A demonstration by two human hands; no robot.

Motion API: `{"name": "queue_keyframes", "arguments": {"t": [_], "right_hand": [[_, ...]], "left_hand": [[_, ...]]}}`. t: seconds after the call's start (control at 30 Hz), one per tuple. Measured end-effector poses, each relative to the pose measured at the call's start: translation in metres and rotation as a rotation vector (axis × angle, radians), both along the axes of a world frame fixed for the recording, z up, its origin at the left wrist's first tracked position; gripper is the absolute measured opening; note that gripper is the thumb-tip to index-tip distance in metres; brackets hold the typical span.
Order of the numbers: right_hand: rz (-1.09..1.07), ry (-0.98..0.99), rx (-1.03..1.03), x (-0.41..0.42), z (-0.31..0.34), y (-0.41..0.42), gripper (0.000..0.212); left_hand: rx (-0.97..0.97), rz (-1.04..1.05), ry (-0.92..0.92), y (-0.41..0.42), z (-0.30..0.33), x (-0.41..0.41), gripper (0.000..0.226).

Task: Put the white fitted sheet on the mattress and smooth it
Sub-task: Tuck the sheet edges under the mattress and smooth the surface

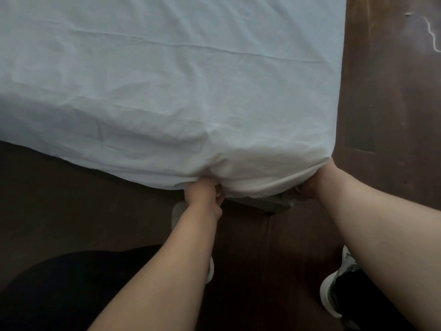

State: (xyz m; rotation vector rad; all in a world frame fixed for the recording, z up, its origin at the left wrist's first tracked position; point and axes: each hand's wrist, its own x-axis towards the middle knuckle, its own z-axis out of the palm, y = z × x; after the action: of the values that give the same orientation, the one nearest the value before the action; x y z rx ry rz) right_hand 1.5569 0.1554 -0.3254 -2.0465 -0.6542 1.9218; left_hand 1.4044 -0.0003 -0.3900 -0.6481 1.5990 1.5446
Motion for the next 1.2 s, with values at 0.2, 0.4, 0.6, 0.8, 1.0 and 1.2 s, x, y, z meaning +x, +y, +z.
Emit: {"name": "queue_keyframes", "arguments": {"t": [0.2, 0.4, 0.6, 0.8, 1.0, 1.2], "right_hand": [[-0.002, 0.007, -0.038, -0.006, -0.008, 0.010, 0.033], [-0.035, 0.136, 0.029, -0.004, 0.000, 0.013, 0.033], [-0.034, 0.118, 0.038, -0.007, 0.009, 0.019, 0.032], [-0.106, 0.166, 0.002, -0.007, 0.014, 0.025, 0.040], [-0.126, 0.170, -0.041, -0.003, 0.001, 0.029, 0.041], [-0.155, 0.152, -0.035, -0.006, 0.003, 0.026, 0.043]], "left_hand": [[0.018, -0.026, -0.077, 0.002, 0.005, -0.002, 0.029], [0.084, 0.015, -0.092, 0.006, 0.006, -0.003, 0.029], [0.309, 0.052, -0.271, 0.018, 0.004, -0.008, 0.037], [0.680, 0.309, -0.345, 0.039, 0.007, -0.010, 0.049], [0.676, 0.328, -0.274, 0.039, -0.005, -0.029, 0.054], [-0.055, -0.375, 0.006, 0.019, -0.003, -0.057, 0.048]]}}
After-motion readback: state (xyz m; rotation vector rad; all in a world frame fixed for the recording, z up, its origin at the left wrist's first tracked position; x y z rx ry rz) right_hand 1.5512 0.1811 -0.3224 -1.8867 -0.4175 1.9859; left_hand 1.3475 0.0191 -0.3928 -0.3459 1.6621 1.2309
